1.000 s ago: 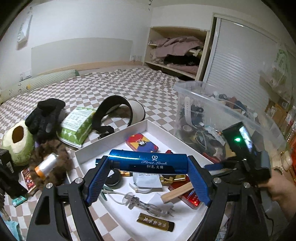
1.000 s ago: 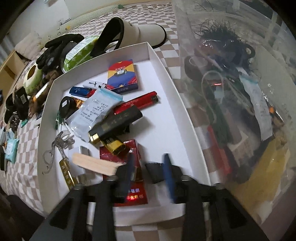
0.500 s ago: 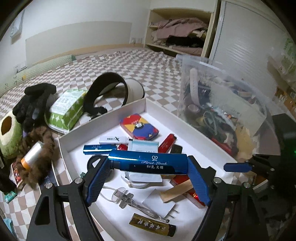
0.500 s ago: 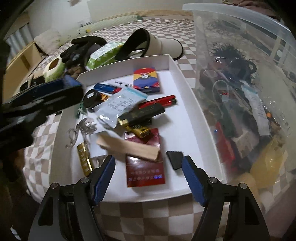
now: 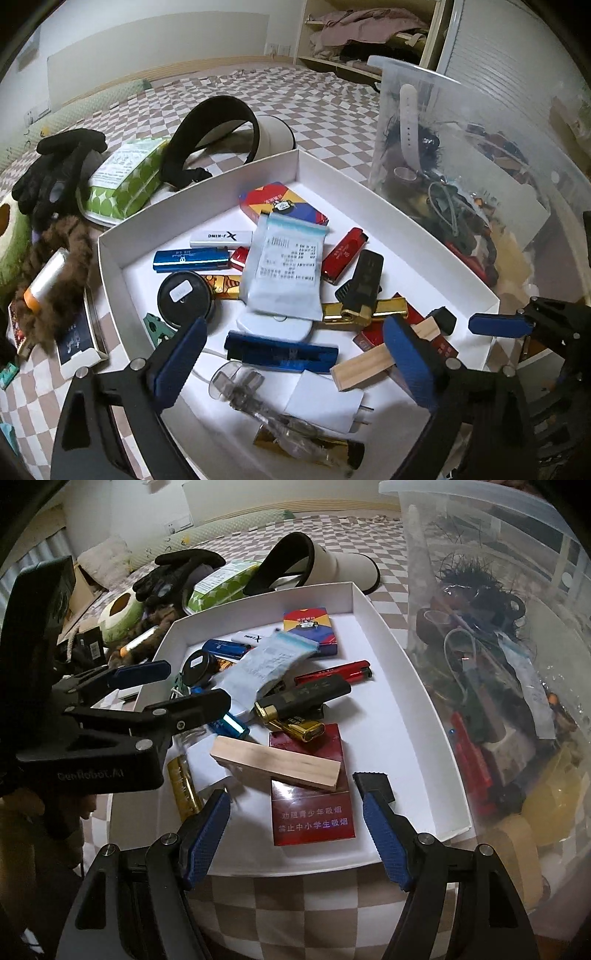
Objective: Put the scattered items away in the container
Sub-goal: 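Open the right gripper to drop the black charger into the tray while the left gripper lowers the blue lighter, then open the left gripper to release the blue lighter, then move both grippers back over the bed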
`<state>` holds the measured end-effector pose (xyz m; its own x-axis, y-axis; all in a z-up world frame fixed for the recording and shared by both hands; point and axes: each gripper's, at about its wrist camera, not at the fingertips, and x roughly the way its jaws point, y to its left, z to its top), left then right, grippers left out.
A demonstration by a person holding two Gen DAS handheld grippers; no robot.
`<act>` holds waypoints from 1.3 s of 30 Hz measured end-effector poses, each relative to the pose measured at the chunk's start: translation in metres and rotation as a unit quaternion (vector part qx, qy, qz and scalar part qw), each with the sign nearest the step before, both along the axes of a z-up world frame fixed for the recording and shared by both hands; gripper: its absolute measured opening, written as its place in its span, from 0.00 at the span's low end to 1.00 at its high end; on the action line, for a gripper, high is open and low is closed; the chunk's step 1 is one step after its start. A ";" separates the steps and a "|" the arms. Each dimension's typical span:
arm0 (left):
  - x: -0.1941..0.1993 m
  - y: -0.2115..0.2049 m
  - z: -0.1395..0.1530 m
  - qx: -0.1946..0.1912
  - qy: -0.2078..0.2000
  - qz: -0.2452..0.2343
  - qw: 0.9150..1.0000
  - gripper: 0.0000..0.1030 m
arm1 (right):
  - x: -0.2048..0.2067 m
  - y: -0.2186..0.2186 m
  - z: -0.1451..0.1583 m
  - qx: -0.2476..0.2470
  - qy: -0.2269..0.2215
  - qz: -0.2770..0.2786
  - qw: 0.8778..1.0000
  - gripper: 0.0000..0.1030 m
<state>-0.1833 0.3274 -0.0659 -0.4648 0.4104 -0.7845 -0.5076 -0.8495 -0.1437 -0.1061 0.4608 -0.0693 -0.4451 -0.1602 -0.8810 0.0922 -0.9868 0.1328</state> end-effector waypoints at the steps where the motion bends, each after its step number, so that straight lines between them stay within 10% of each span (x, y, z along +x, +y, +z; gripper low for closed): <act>1: 0.000 0.000 -0.001 -0.001 -0.001 0.000 1.000 0.95 | 0.000 0.000 0.000 -0.001 0.000 0.000 1.000 0.73; 27: 0.019 -0.027 0.026 0.012 0.019 0.022 0.999 0.95 | 0.011 -0.012 0.012 0.007 0.009 -0.006 1.000 0.80; 30: 0.024 -0.034 0.034 0.015 0.035 0.030 0.999 0.95 | 0.013 -0.014 0.017 0.015 0.021 -0.010 1.000 0.95; 39: 0.041 -0.054 0.060 0.021 0.086 0.055 0.995 0.95 | 0.020 -0.017 0.036 0.022 0.075 -0.034 0.996 1.00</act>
<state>-0.1426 0.2733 -0.0057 -0.6348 0.3796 -0.6730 -0.4313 -0.8968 -0.0990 -0.0863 0.4441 -0.0333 -0.5802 -0.0876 -0.8097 0.0399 -0.9961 0.0792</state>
